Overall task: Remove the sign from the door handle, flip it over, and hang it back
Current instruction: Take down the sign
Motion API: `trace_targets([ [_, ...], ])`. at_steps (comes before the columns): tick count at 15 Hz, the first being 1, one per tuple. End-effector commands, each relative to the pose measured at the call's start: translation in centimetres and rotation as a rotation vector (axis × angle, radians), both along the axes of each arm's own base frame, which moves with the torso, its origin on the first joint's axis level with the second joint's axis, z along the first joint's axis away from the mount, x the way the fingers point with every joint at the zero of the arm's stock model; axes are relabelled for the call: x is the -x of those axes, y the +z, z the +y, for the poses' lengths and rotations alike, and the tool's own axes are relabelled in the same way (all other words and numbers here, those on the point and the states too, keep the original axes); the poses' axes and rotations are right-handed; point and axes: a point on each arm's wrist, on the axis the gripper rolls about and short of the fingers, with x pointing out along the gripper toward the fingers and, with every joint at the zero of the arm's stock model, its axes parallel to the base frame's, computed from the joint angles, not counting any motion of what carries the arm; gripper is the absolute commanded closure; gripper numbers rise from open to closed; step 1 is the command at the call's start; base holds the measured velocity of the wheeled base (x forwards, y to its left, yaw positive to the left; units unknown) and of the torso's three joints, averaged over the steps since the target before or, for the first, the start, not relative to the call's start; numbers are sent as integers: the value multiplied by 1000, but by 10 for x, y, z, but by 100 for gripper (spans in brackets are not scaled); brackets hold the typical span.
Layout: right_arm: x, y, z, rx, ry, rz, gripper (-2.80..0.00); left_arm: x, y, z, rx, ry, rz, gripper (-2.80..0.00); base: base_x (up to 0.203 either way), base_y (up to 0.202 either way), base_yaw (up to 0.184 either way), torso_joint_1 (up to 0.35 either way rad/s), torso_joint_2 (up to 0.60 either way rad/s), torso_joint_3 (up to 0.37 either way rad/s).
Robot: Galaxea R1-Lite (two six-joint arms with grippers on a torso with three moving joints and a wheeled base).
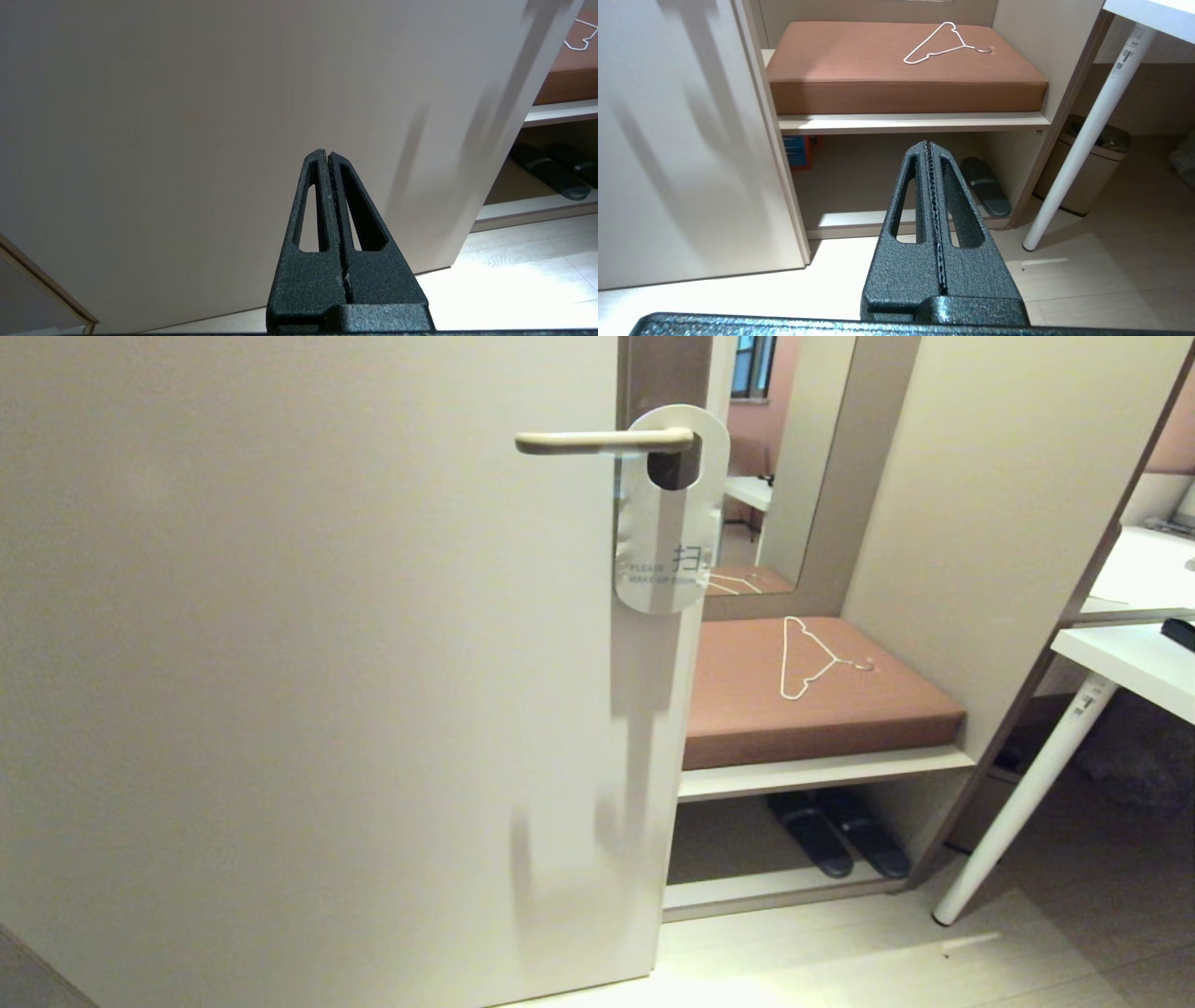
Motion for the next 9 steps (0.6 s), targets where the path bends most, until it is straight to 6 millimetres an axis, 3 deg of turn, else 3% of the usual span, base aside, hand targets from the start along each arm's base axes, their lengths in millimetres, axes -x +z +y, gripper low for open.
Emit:
trace_targets([
  [1,0,0,0,0,1,-1,0,0,0,0,0,0,1,0,0,0,0,0,0,0],
  [9,0,0,0,-5,-1,1,0,0,0,0,3,-1,0,0,0,0,0,0,0,0],
])
